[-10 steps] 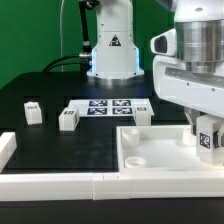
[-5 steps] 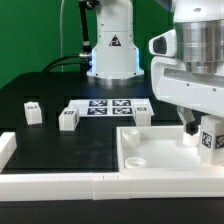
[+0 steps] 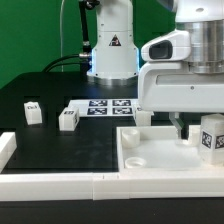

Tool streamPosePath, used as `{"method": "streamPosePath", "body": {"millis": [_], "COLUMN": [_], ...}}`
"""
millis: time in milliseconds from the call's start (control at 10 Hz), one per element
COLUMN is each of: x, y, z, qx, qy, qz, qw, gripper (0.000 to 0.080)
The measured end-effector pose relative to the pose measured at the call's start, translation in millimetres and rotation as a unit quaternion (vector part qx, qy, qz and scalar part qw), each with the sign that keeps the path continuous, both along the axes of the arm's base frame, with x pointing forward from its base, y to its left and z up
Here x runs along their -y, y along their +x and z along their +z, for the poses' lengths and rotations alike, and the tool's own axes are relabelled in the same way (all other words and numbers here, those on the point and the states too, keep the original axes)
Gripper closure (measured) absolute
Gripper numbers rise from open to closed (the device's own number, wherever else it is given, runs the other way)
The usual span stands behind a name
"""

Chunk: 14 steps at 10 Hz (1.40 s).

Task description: Assemble one leg

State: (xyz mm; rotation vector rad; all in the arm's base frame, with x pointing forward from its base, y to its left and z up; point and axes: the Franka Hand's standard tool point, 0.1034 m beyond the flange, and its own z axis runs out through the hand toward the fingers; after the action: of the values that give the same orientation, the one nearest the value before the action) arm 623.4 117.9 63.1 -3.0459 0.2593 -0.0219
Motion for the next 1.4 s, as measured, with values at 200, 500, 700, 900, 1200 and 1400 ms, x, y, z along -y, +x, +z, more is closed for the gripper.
{"method": "streamPosePath", "body": {"millis": [200, 500, 700, 900, 1200, 1400], "x": [-0.3, 2.7, 2.8, 2.7, 1.1, 1.4], "y": [-0.1, 0.5, 0.5, 0.5, 0.9, 0.8], "z": [2.3, 2.2, 2.1, 2.1, 2.0, 1.7], "qx": [0.0, 0.005, 0.005, 0.003, 0.0, -0.005], "qy": [-0.013, -0.021, -0.021, -0.02, -0.019, -0.012], "qz": [0.118, 0.197, 0.196, 0.174, 0.081, -0.082], "qw": [0.993, 0.98, 0.98, 0.985, 0.997, 0.997], "gripper": [0.0151, 0.0151, 0.0277, 0.0511, 0.0511, 0.0511]}}
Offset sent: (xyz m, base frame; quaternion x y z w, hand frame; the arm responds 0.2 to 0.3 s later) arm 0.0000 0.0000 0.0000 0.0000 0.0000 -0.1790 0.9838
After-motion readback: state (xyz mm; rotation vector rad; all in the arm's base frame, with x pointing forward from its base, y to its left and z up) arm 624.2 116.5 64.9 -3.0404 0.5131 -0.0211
